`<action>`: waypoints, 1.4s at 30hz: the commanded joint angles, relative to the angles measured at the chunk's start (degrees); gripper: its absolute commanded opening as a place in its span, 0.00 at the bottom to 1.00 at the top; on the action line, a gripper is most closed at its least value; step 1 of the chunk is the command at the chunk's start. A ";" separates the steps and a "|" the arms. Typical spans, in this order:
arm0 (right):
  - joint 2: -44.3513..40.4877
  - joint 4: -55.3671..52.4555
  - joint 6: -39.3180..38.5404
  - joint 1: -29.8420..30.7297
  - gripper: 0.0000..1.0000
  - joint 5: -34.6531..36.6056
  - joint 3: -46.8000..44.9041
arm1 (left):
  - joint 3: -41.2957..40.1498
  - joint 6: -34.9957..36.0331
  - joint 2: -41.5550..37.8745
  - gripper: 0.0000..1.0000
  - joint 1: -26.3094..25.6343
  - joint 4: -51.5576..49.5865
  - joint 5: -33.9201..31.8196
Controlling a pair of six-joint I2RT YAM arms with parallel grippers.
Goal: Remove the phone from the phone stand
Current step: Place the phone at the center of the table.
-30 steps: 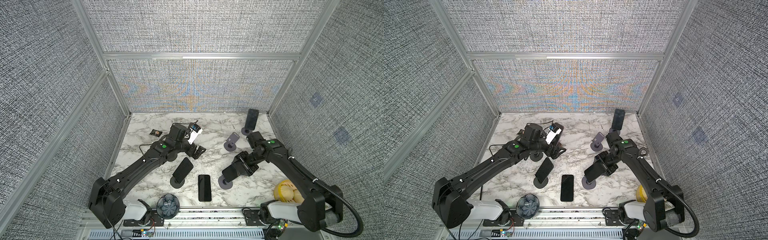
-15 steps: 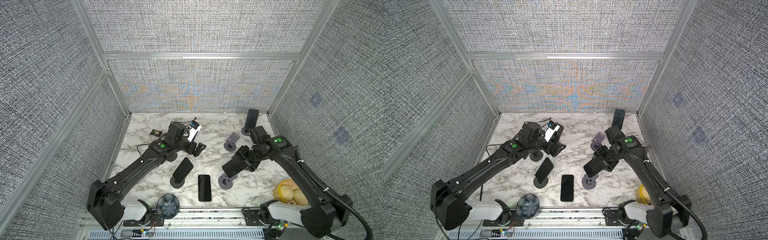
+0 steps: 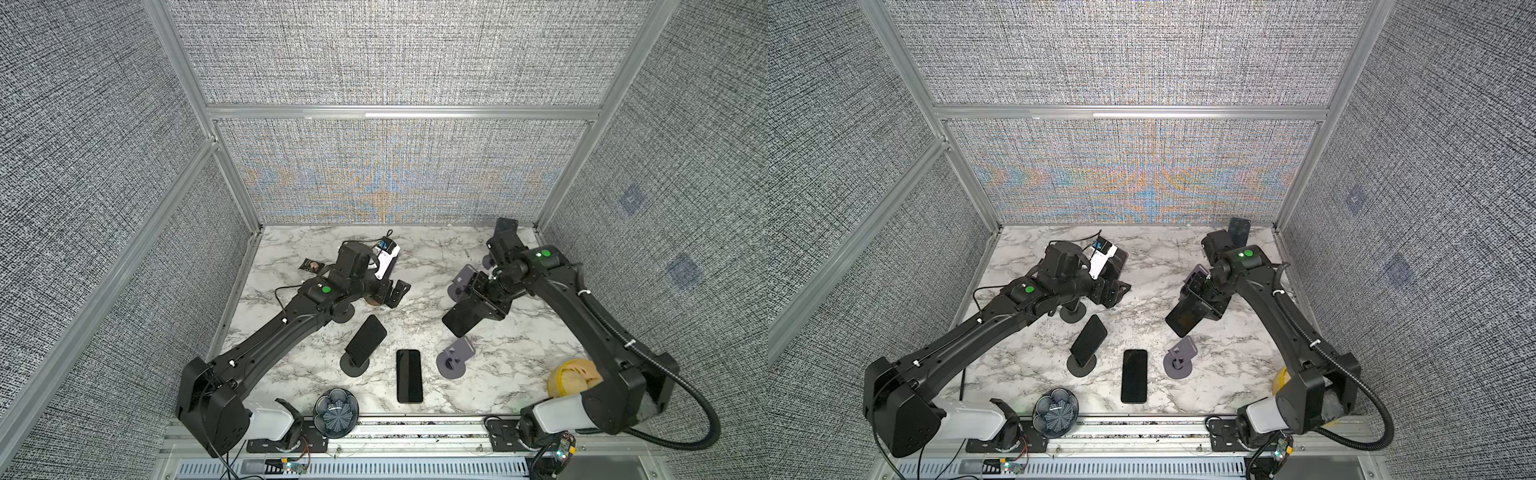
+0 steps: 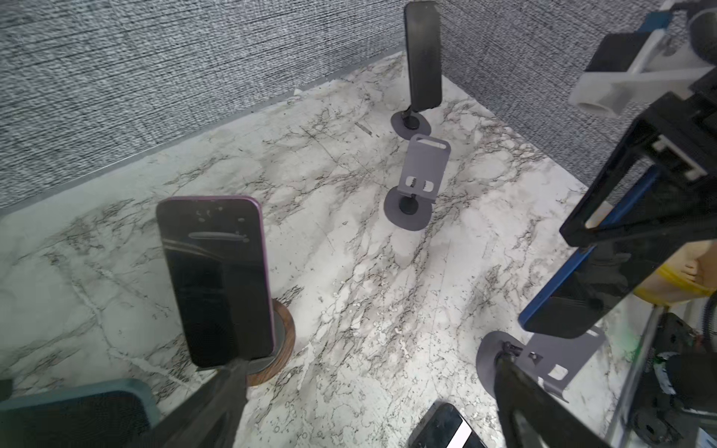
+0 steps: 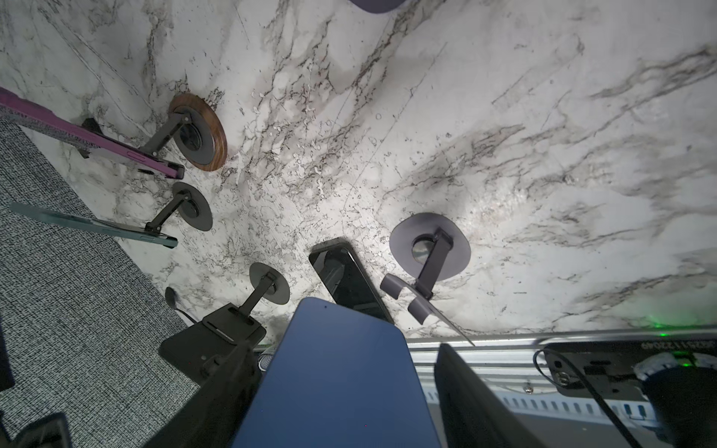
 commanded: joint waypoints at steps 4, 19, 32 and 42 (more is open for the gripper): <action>7.27 -4.34 -10.26 0.19 0.69 2.99 8.52 | -0.66 -2.45 -3.14 0.99 0.11 -1.54 -10.85; 23.43 -6.96 -19.95 3.67 0.68 8.08 16.90 | -5.76 -3.00 -10.48 1.00 0.55 -2.42 -25.66; 32.90 -8.88 -27.22 6.81 0.68 15.55 19.43 | -9.36 -3.75 -14.40 1.00 0.88 -0.59 -24.36; 38.08 -8.71 -31.97 10.41 0.68 18.39 20.10 | -11.06 -4.62 -15.66 1.00 0.91 0.54 -22.61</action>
